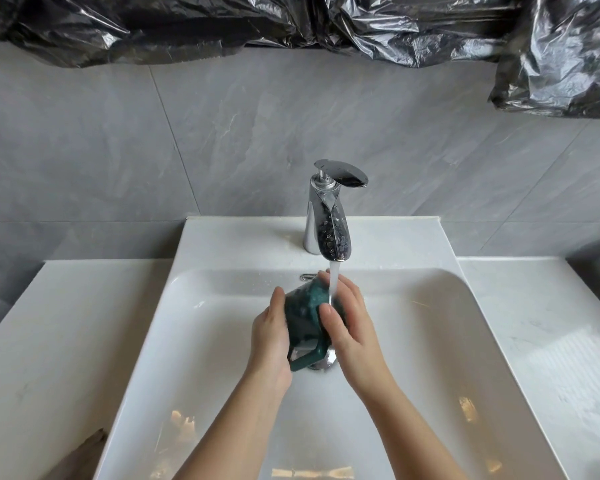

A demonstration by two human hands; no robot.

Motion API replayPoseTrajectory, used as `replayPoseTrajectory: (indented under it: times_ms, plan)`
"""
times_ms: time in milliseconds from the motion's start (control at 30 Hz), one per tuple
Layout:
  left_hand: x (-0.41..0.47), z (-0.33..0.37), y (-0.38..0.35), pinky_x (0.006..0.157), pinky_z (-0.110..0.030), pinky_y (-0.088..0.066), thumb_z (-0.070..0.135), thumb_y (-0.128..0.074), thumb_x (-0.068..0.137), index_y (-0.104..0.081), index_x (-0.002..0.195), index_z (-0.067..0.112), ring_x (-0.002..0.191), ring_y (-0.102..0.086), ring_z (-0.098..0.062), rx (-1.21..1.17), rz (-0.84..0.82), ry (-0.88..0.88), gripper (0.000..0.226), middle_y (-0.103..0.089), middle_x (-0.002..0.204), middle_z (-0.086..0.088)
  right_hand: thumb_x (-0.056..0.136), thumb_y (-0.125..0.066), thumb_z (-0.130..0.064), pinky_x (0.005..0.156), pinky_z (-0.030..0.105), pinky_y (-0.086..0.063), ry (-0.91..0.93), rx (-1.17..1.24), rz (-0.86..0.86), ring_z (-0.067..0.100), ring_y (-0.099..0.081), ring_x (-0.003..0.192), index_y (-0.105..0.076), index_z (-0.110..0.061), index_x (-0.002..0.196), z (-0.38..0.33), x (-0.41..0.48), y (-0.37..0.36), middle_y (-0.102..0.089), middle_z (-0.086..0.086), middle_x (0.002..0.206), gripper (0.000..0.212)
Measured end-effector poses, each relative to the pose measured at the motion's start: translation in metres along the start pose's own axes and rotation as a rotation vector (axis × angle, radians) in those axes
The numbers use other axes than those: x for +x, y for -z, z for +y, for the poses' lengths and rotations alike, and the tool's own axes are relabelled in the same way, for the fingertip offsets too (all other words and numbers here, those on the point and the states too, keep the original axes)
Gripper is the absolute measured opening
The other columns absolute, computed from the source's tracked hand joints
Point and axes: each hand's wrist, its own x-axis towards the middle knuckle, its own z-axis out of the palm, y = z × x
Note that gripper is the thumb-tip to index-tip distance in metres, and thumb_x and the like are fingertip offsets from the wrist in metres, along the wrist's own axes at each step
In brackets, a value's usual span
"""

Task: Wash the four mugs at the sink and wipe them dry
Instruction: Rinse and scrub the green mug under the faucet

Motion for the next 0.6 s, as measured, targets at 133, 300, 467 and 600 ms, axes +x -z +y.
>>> replayPoseTrajectory:
  times_ms: [133,300,467,600]
  plan:
    - [-0.003,0.005,0.002,0.072,-0.033,-0.055,0.039,-0.049,0.098,-0.071,0.089,0.013,0.079,-0.07,-0.025,0.056,-0.044,-0.028,0.036,-0.075,0.086,-0.01,0.088,-0.059,-0.041,0.09,0.029,-0.05,-0.174,0.073,0.166,0.01,-0.064,0.101,-0.073,-0.03,0.1,-0.006,0.01,-0.007,-0.069,-0.009,0.105,0.021]
    - [-0.012,0.005,0.007,0.064,-0.029,-0.052,0.038,-0.048,0.098,-0.072,0.087,0.013,0.071,-0.07,-0.022,0.129,-0.071,-0.029,0.036,-0.075,0.079,-0.008,0.089,-0.06,-0.038,0.079,0.037,-0.051,-0.557,0.266,0.224,0.023,-0.064,0.079,-0.071,-0.004,0.087,-0.012,0.02,0.0,-0.068,0.013,0.081,0.036]
    - [-0.011,0.007,0.009,0.071,-0.038,-0.055,0.041,-0.049,0.098,-0.07,0.096,0.011,0.075,-0.068,-0.025,-0.099,-0.092,0.155,0.037,-0.074,0.072,-0.008,0.102,-0.045,-0.02,0.088,0.037,-0.053,-0.473,0.563,0.089,0.023,-0.066,0.106,-0.074,-0.018,0.111,-0.006,0.013,0.01,-0.072,0.007,0.112,0.029]
    - [-0.008,0.007,0.007,0.083,-0.044,-0.054,0.039,-0.044,0.101,-0.067,0.101,0.008,0.08,-0.067,-0.027,-0.194,-0.087,0.188,0.039,-0.075,0.078,-0.012,0.086,-0.061,-0.006,0.085,0.032,-0.055,-0.464,0.653,-0.128,0.024,-0.066,0.11,-0.057,-0.02,0.134,-0.01,0.01,0.018,-0.069,0.008,0.121,0.05]
